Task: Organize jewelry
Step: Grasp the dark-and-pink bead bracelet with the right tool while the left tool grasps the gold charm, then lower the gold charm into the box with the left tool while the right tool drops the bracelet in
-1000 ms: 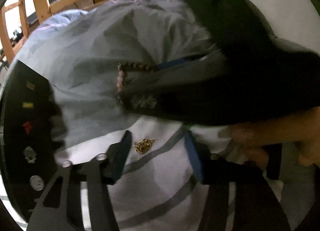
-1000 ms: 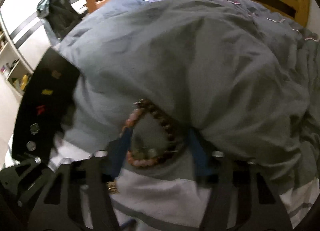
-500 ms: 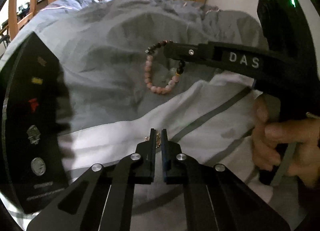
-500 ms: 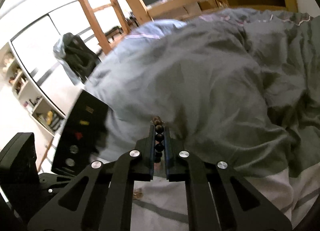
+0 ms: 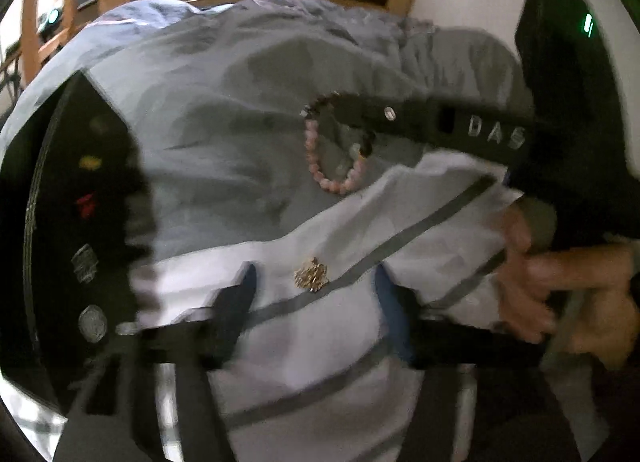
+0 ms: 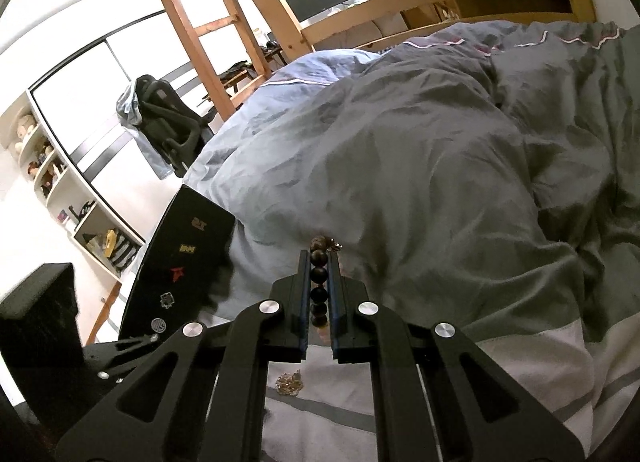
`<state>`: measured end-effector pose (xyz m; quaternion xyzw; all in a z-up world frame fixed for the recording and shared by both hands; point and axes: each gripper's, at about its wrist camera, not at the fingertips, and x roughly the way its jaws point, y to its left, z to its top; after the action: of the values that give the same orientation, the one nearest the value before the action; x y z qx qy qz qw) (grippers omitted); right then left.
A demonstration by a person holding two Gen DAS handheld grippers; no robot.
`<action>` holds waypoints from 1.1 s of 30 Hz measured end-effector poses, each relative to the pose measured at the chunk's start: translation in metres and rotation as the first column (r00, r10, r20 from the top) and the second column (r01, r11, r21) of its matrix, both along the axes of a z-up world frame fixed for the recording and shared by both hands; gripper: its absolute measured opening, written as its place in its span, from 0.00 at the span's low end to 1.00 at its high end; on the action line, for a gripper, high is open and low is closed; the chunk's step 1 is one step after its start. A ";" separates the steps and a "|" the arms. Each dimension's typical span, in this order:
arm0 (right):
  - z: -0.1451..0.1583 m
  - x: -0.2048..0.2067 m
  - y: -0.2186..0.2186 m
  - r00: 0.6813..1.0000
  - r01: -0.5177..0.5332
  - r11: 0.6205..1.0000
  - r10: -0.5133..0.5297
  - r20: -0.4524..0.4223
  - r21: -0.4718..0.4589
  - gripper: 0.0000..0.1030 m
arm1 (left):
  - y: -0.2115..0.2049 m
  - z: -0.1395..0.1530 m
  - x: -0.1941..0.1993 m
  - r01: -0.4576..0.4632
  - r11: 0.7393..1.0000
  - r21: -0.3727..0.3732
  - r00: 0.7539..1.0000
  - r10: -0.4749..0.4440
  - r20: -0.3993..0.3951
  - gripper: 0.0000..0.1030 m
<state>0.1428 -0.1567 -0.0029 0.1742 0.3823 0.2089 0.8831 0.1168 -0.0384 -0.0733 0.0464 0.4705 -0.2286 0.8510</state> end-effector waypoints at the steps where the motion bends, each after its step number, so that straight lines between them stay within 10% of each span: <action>1: -0.001 0.000 -0.001 1.000 0.001 1.000 -0.001 -0.002 0.000 0.08 | -0.006 -0.004 0.004 0.010 1.000 0.014 1.000 -0.010 -0.009 0.60; 6: -0.002 0.000 -0.001 1.000 0.003 1.000 -0.003 -0.010 -0.003 0.08 | -0.010 -0.025 0.020 0.006 0.999 0.032 0.994 -0.003 -0.108 0.11; 22: -0.003 -0.001 0.000 1.000 0.001 1.000 -0.001 -0.006 -0.011 0.08 | 0.043 0.047 -0.028 -0.056 0.983 -0.175 0.993 0.072 0.089 0.09; 33: 0.008 -0.010 0.003 0.999 -0.009 0.999 0.011 0.052 -0.030 0.08 | 0.084 0.083 -0.039 -0.194 0.946 -0.260 0.944 0.252 0.213 0.09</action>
<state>0.1329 -0.1539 0.0046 0.1534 0.3631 0.2119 0.8943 0.0773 0.0459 0.0092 -0.0810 0.3346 -0.1769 0.9221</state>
